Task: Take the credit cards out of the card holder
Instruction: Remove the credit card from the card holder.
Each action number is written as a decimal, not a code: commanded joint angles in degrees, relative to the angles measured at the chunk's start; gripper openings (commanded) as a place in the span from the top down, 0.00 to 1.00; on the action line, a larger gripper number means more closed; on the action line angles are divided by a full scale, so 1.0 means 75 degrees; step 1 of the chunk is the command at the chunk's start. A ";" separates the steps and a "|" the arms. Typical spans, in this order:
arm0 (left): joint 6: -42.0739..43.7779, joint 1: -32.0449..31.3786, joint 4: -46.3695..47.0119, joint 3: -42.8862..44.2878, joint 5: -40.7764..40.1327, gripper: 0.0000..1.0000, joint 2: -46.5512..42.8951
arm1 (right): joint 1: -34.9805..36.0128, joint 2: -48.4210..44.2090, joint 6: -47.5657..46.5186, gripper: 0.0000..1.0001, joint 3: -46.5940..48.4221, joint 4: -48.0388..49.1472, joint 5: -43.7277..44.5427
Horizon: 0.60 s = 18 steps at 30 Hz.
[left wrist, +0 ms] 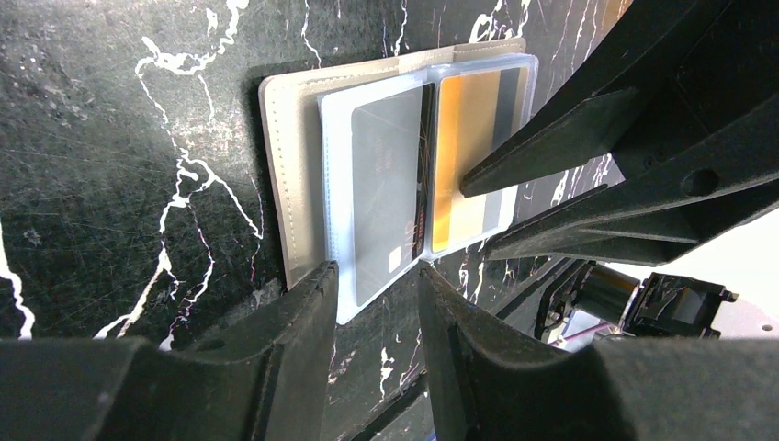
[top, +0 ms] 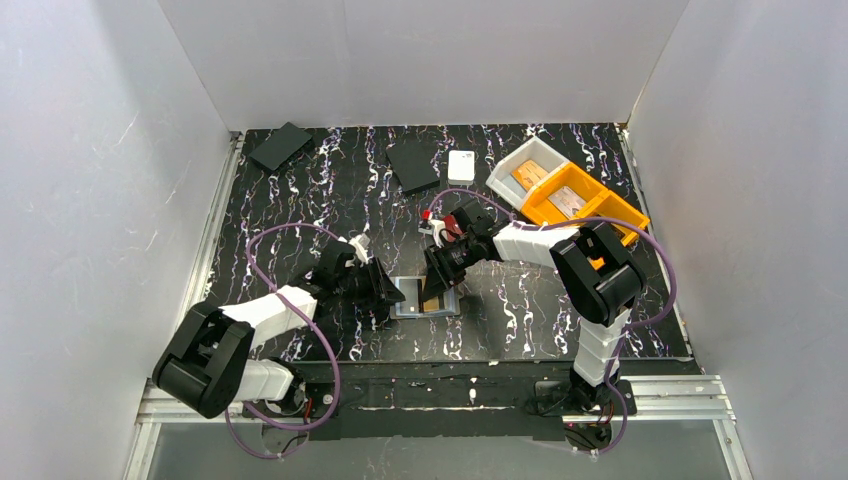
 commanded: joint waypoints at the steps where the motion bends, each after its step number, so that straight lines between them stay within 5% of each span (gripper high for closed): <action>1: 0.0181 0.0045 -0.0273 0.0230 -0.0042 0.63 0.0000 | -0.0095 0.0205 -0.0137 0.55 -0.0105 -0.0138 0.0412; 18: 0.0190 0.0042 -0.0350 0.0337 0.0125 0.67 -0.0099 | -0.0095 0.0258 -0.0139 0.55 -0.0093 -0.0140 0.0404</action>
